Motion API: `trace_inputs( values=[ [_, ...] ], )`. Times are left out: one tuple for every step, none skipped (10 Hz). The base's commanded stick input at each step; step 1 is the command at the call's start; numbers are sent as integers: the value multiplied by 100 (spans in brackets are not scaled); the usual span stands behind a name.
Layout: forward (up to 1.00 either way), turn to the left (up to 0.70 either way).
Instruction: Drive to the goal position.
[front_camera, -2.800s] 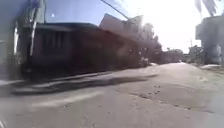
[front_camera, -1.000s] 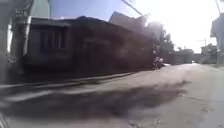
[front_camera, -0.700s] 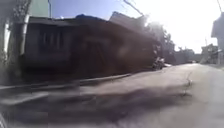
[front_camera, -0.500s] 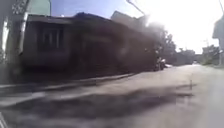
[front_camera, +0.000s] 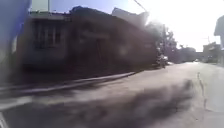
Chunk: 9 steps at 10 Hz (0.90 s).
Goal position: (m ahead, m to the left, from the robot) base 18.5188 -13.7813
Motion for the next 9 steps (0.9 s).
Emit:
trace_inputs(
  values=[
    [70,0],
    [70,-2],
    [70,-11],
    [70,-26],
    [70,-34],
    [70,-35],
    [70,-35],
    [70,-35],
    [70,-35]
  ],
)
